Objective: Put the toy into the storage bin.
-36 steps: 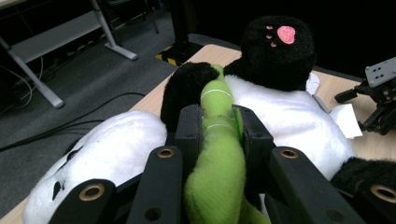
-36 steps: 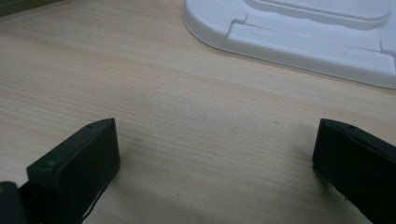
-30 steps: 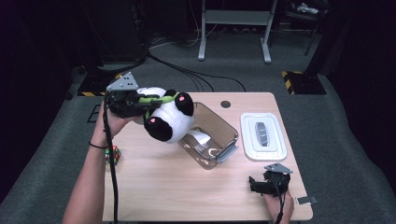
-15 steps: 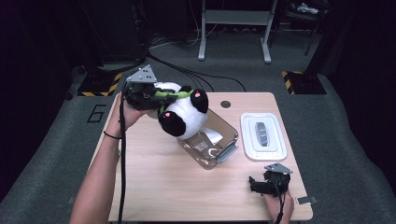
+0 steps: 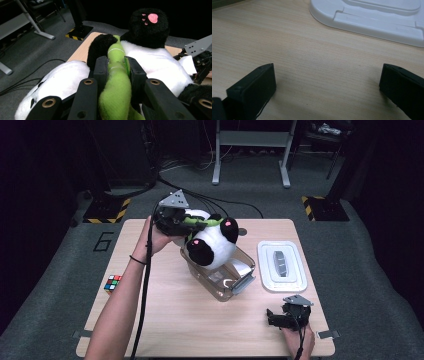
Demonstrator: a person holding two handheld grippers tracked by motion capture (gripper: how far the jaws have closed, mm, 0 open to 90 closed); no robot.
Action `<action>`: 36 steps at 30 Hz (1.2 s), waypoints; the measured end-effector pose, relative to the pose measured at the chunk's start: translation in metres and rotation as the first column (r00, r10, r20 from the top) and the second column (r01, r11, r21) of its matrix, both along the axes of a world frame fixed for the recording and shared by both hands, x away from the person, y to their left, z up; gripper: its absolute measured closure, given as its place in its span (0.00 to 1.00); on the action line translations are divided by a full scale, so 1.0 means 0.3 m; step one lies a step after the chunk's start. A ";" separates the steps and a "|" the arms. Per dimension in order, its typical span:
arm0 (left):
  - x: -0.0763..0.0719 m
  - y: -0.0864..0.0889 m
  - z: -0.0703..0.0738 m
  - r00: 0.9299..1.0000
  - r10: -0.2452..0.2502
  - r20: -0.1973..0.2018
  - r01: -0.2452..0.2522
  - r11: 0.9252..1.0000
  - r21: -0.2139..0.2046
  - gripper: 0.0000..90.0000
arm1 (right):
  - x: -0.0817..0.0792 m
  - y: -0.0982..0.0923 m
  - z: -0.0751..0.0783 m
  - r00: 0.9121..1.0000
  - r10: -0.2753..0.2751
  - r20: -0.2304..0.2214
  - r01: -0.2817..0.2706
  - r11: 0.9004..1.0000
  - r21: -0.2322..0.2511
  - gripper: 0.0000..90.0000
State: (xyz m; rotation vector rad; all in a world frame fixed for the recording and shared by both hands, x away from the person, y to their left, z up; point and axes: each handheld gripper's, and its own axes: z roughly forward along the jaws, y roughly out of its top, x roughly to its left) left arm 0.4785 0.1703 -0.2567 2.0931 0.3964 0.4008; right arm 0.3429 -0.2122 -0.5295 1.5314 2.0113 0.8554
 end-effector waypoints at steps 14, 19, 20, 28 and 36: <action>0.025 -0.099 -0.082 0.999 -0.034 -0.027 0.035 0.999 0.023 0.82 | 0.000 0.000 0.000 1.000 0.000 0.001 0.000 1.000 0.000 0.00; 0.028 -0.122 -0.121 0.998 -0.046 -0.044 0.047 0.998 0.031 0.82 | 0.000 0.000 0.000 1.000 0.000 0.001 0.000 1.000 0.000 0.00; 0.028 -0.126 -0.129 0.998 -0.044 -0.045 0.046 0.998 0.039 0.82 | 0.000 0.000 0.000 1.000 0.000 0.001 0.000 1.000 0.000 0.00; 0.028 -0.154 -0.186 0.997 -0.040 -0.068 0.044 0.997 0.056 0.82 | 0.000 0.000 0.000 1.000 0.000 0.000 0.000 1.000 0.001 0.00; 0.034 -0.163 -0.225 0.996 -0.029 -0.079 0.033 0.998 0.059 0.82 | 0.000 0.000 0.000 1.000 0.000 0.001 0.000 1.000 0.000 0.00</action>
